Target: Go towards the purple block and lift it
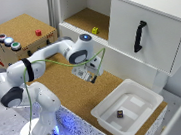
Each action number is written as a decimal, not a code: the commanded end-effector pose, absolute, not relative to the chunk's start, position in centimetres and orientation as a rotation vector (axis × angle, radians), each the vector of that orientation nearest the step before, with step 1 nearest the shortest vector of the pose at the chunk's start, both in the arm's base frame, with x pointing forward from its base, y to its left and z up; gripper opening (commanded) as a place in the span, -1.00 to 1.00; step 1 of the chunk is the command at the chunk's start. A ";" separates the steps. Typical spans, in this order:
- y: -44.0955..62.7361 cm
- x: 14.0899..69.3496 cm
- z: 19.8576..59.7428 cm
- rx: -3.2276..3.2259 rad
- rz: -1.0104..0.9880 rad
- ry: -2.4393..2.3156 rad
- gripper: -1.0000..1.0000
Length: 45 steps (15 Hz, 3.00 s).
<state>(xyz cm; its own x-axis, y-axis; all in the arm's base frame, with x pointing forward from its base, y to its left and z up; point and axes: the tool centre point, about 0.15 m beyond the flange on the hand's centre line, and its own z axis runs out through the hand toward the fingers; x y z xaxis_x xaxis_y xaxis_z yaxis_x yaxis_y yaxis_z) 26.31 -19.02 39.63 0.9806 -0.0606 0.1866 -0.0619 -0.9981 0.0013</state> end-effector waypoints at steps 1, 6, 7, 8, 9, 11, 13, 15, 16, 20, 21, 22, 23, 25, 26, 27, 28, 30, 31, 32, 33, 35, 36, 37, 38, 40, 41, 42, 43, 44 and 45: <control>-24.1 26.1 39.4 3.087 0.253 -0.367 1.00; -28.7 25.3 36.9 3.101 0.229 -0.564 1.00; -29.4 25.3 36.4 3.101 0.226 -0.569 1.00; -30.5 25.3 35.6 3.107 0.203 -0.573 1.00; -31.4 25.4 35.0 3.114 0.194 -0.575 1.00; -33.5 25.6 34.0 3.113 0.174 -0.585 1.00; -35.0 25.8 33.2 3.110 0.165 -0.585 1.00; -36.3 25.8 32.4 3.106 0.169 -0.614 1.00; -36.7 25.7 31.9 3.110 0.177 -0.634 1.00; -37.1 25.4 29.5 3.115 0.162 -0.701 1.00; -37.1 25.2 29.1 3.105 0.158 -0.716 1.00; -37.2 25.1 28.4 3.098 0.162 -0.743 1.00; -37.4 25.0 27.9 3.088 0.168 -0.763 1.00; -37.8 24.9 27.0 3.074 0.193 -0.795 1.00; -38.1 24.9 26.7 3.067 0.216 -0.820 1.00; -38.4 24.8 26.4 3.061 0.245 -0.846 1.00; -38.8 24.8 26.1 3.061 0.269 -0.877 1.00; -39.4 25.0 25.4 3.043 0.290 -0.902 1.00; -39.5 25.2 25.0 3.040 0.298 -0.909 1.00; -39.6 25.5 24.8 3.037 0.302 -0.908 1.00; -39.6 25.8 24.6 3.034 0.306 -0.905 1.00; -39.6 26.8 24.2 3.040 0.287 -0.880 1.00; -39.7 27.2 24.1 3.042 0.277 -0.873 1.00; -39.9 27.5 24.0 3.040 0.263 -0.861 1.00; -40.0 27.8 24.0 3.035 0.254 -0.860 1.00; -40.4 28.2 23.9 3.026 0.240 -0.863 1.00; -40.6 28.4 23.8 3.025 0.236 -0.864 1.00; -40.8 28.5 23.7 3.025 0.231 -0.867 1.00; -40.9 28.7 23.4 3.031 0.226 -0.876 1.00; -40.9 28.7 23.0 3.038 0.223 -0.885 1.00; -40.9 28.6 22.7 3.041 0.219 -0.899 1.00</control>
<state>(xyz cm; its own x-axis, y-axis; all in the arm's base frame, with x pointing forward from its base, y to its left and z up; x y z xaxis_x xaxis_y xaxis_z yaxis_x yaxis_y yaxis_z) 27.14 -39.18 24.29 0.8318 -0.5318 0.1593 -0.5382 -0.8428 -0.0032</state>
